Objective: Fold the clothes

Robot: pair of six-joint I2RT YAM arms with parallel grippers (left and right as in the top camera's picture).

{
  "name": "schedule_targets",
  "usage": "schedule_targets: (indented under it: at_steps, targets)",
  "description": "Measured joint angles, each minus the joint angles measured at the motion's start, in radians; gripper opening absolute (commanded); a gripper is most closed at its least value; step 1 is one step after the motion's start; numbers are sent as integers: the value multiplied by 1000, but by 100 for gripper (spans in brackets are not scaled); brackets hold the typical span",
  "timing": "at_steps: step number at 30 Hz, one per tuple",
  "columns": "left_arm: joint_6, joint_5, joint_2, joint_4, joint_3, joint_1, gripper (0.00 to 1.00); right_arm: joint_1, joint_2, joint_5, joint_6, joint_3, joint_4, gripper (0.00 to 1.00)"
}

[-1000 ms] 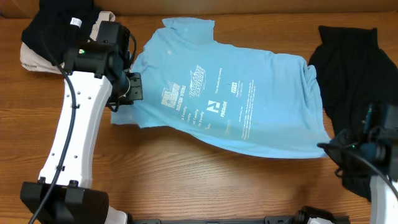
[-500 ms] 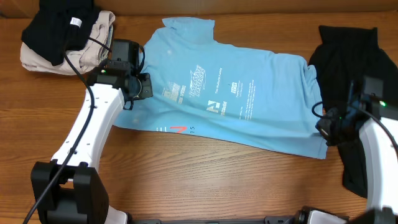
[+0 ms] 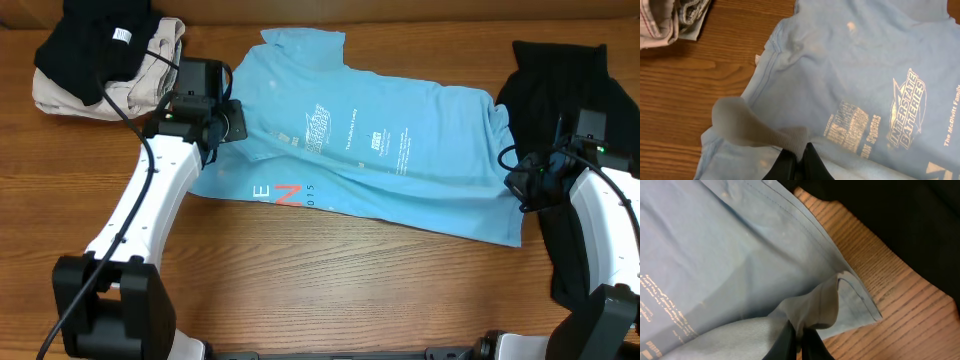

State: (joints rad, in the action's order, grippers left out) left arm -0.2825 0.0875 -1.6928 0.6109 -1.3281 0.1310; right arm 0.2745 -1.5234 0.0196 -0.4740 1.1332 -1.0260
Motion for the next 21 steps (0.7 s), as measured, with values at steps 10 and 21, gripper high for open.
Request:
schedule_targets:
  at_steps: [10,21]
  targets:
    - [0,1,-91,-82,0,0,5,0,-25,0,3,-1,92,4]
    - [-7,9,-127,-184,0,0,100,0,-56,2,20,-13,188,92]
